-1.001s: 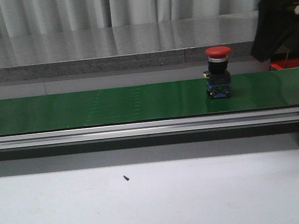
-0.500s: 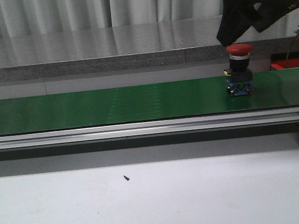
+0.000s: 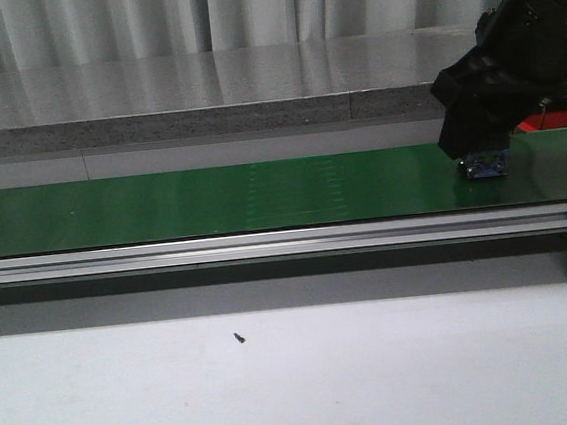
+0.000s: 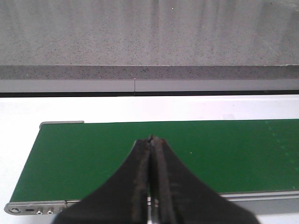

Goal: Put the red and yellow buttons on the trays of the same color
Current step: 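Lower the red button into the red tray and open the right gripper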

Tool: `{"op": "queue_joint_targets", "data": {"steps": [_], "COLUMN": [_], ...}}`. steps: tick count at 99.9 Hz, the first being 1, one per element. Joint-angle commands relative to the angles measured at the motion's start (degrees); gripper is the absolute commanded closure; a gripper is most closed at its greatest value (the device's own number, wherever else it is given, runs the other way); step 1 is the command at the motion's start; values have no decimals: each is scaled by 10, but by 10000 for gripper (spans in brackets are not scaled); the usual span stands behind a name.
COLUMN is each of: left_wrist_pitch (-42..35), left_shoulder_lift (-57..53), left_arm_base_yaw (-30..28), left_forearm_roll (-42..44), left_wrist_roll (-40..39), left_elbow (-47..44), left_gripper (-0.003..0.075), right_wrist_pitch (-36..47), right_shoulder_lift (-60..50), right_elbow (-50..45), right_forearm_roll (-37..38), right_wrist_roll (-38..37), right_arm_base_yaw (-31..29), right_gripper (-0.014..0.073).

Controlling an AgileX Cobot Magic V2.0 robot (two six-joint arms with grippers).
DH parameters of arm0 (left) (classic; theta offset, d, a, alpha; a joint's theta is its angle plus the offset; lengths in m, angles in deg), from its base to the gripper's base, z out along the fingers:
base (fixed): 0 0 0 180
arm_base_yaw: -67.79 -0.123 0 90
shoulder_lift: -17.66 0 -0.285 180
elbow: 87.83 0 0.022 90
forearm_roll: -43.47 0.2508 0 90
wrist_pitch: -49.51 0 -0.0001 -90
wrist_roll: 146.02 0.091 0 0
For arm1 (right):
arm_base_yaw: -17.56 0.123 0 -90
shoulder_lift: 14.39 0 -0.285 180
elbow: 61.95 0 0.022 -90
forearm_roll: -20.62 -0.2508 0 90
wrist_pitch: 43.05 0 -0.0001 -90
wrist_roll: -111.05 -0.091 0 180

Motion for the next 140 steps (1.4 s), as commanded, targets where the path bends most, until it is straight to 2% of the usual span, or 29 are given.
{"op": "queue_joint_targets", "data": {"steps": [1,16,28,49,63,108,140], "left_wrist_pitch": [-43,-43,-43,-43,-43,-27,-29], "left_shoulder_lift": [0,0,0,0,0,0,0], "left_arm_base_yaw": [4,4,4,4,4,4,4], "left_forearm_roll": [-12,-12,-12,-12,-12,-12,-12], "left_wrist_roll": [-3,-3,-3,-3,-3,-3,-3], "left_elbow": [16,16,16,16,16,16,16], "left_gripper": [740,740,740,740,740,740,740], "right_wrist_pitch": [16,-7,-40,-51,-64,-77,-89], "right_shoulder_lift": [-36,-54,-55,-35,14,199,255], "right_elbow": [23,53,97,181,242,409,425], "right_forearm_roll": [-3,-4,-4,-4,-9,-9,-3], "right_wrist_roll": [0,0,0,0,0,0,0], "right_arm_base_yaw": [-4,-39,-108,-238,-288,-299,-299], "right_gripper": [531,531,531,531,531,531,529]}}
